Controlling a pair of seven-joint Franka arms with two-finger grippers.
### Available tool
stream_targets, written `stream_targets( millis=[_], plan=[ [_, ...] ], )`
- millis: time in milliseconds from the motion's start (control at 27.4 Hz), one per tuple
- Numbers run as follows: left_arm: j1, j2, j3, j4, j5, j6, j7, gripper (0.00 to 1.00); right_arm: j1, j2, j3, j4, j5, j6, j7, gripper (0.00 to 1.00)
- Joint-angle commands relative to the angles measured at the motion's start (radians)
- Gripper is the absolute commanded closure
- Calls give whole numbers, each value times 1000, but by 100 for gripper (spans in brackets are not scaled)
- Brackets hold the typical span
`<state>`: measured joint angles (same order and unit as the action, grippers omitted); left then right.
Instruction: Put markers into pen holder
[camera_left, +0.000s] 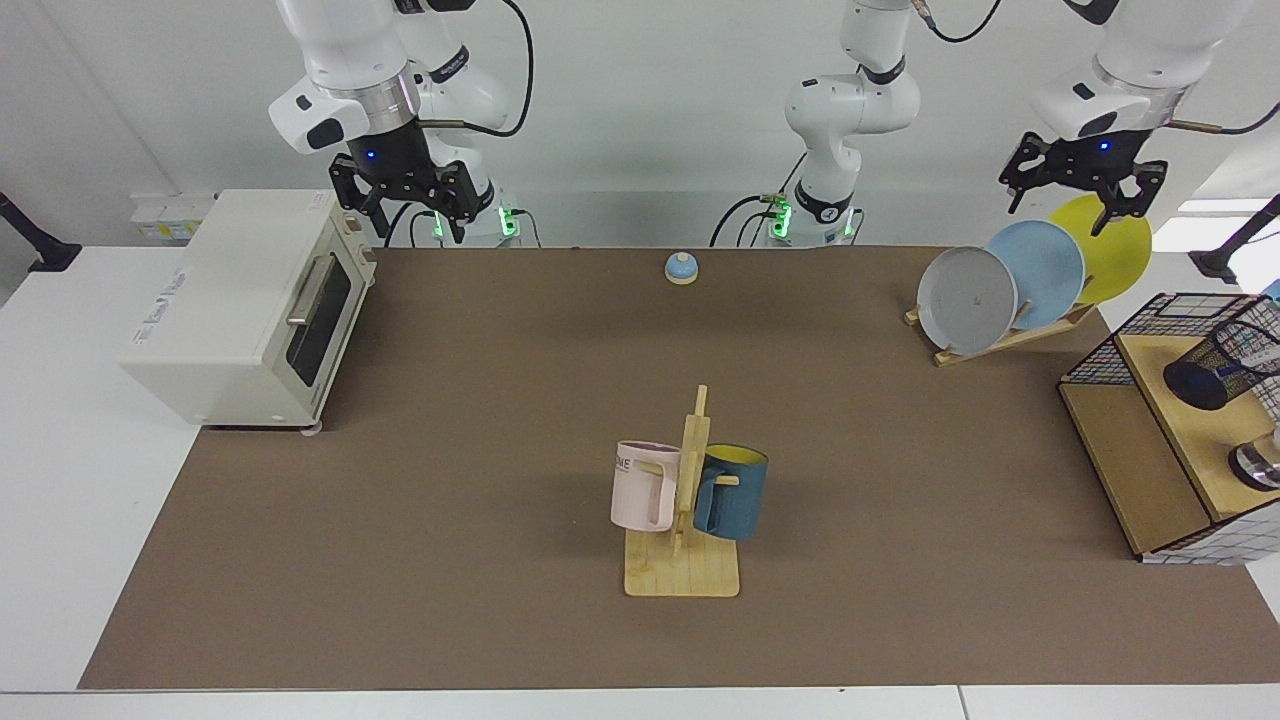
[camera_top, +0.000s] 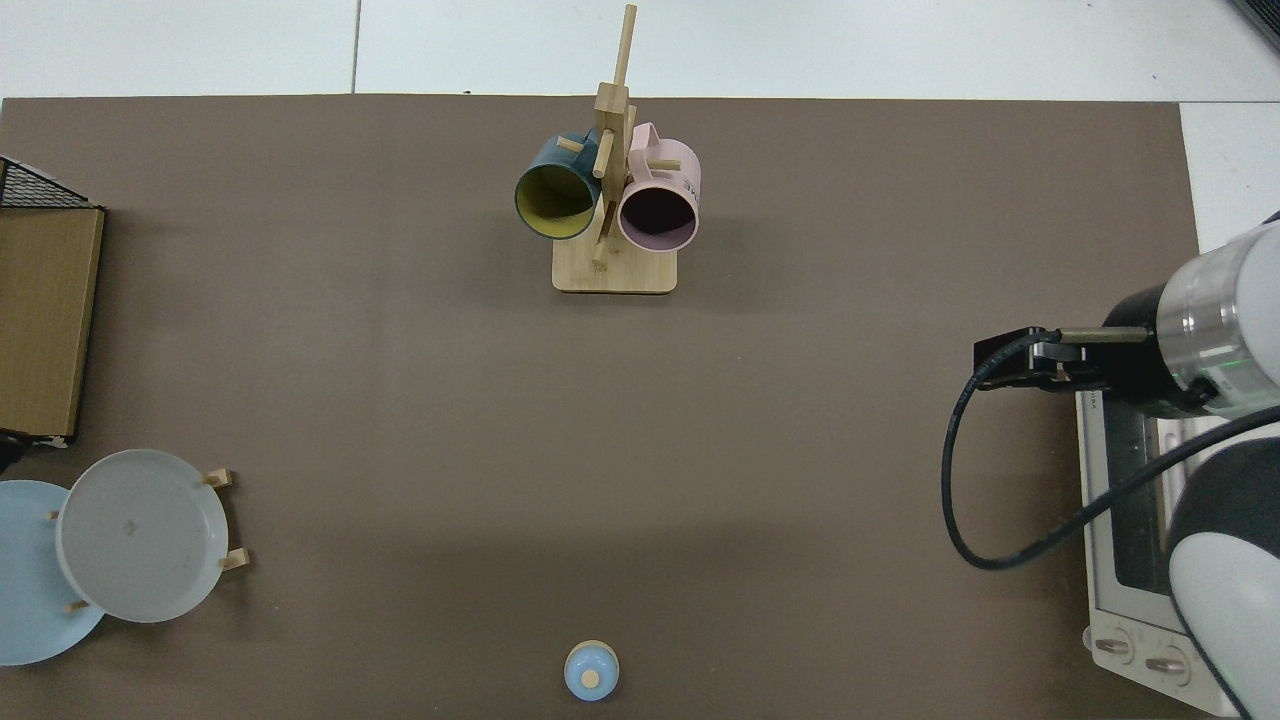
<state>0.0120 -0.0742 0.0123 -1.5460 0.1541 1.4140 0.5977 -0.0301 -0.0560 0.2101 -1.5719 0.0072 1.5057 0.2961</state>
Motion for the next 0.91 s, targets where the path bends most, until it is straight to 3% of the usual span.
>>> stream_targets(
  millis=[0,182,328,547,875],
  plan=[
    [-35,-27,0,-8,-70,-40,-174,0,-17,-16,9,-19,17,22,12,0],
    [-35,-25,9,-8,-160,-18,-225,0,-17,-16,9,-19,17,22,12,0],
    [-35,2,8,38,-166,11,-249,0,-17,-16,9,-19,17,22,12,0],
    [-32,93,0,179,-168,-78,-302,0,-17,-16,9,-19,17,22,12,0],
    [-35,105,2,193,-157,-72,-303,0,-17,-16,9,-19,17,22,12,0]
  ],
)
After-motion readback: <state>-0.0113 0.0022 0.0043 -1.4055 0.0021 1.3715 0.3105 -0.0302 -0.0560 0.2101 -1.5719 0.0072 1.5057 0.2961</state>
